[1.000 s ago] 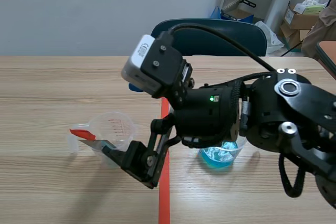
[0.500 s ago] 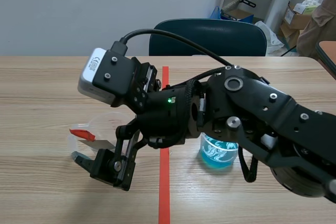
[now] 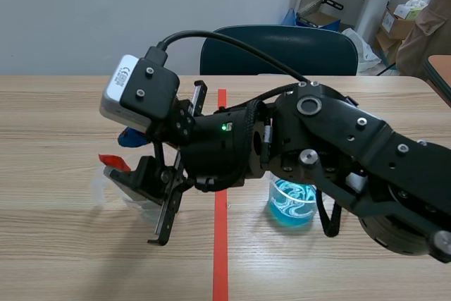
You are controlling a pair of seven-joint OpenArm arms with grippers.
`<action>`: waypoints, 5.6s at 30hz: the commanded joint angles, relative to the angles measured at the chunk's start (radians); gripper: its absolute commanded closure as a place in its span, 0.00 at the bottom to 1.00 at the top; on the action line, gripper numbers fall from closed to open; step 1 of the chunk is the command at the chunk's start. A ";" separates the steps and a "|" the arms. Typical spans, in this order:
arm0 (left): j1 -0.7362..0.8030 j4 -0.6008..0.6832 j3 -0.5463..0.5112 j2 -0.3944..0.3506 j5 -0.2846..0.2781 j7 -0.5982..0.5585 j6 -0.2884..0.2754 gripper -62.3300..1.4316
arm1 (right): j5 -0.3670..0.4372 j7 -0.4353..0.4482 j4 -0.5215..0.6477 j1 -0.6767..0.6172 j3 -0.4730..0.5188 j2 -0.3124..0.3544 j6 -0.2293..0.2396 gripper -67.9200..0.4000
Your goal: Do the redox reaction experiment
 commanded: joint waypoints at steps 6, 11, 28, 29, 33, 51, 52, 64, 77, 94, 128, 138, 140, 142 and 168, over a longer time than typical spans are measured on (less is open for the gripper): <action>0.002 0.005 0.000 0.006 -0.012 -0.012 -0.002 0.00 | 0.008 0.013 0.016 0.020 0.007 0.000 0.000 0.99; 0.002 0.005 0.000 0.006 -0.053 -0.012 -0.001 0.00 | 0.009 0.019 0.016 0.023 0.007 0.000 0.000 0.99; 0.002 0.005 0.000 0.008 -0.079 -0.008 0.004 0.00 | 0.401 -0.289 0.154 0.175 0.018 0.000 -0.001 0.99; 0.002 0.005 0.000 0.008 -0.079 -0.008 0.005 0.00 | 0.425 -0.313 0.171 0.182 0.025 0.000 -0.003 0.99; 0.002 0.005 0.000 0.011 -0.085 -0.005 0.014 0.00 | 0.493 -0.397 0.248 0.192 0.067 0.000 -0.043 0.99; 0.002 0.004 0.000 0.011 -0.219 0.053 0.097 0.00 | 0.553 -0.558 0.402 0.191 0.161 0.000 -0.111 0.99; 0.002 0.004 0.000 0.011 -0.221 0.052 0.097 0.00 | 0.553 -0.558 0.402 0.191 0.161 0.000 -0.110 0.99; 0.002 0.004 0.000 0.011 -0.216 0.053 0.098 0.00 | 0.553 -0.558 0.402 0.183 0.161 0.000 -0.110 0.99; 0.002 0.004 0.000 0.011 -0.216 0.056 0.100 0.00 | 0.553 -0.557 0.402 0.183 0.161 0.000 -0.109 0.99; 0.002 0.004 0.000 0.011 -0.216 0.056 0.100 0.00 | 0.553 -0.557 0.402 0.183 0.161 0.000 -0.109 0.99; 0.002 0.004 0.000 0.011 -0.216 0.074 0.100 0.00 | 0.553 -0.557 0.402 0.183 0.161 0.000 -0.109 0.99; 0.002 0.004 0.000 0.011 -0.216 0.074 0.100 0.00 | 0.553 -0.557 0.402 0.183 0.161 0.000 -0.109 0.99; 0.002 0.004 0.000 0.011 -0.216 0.074 0.100 0.00 | 0.553 -0.557 0.402 0.183 0.161 0.000 -0.109 0.99; 0.002 0.004 0.000 0.011 -0.216 0.074 0.100 0.00 | 0.553 -0.557 0.402 0.183 0.161 0.000 -0.109 0.99; 0.002 0.004 0.000 0.011 -0.216 0.074 0.100 0.00 | 0.553 -0.557 0.402 0.183 0.161 0.000 -0.109 0.99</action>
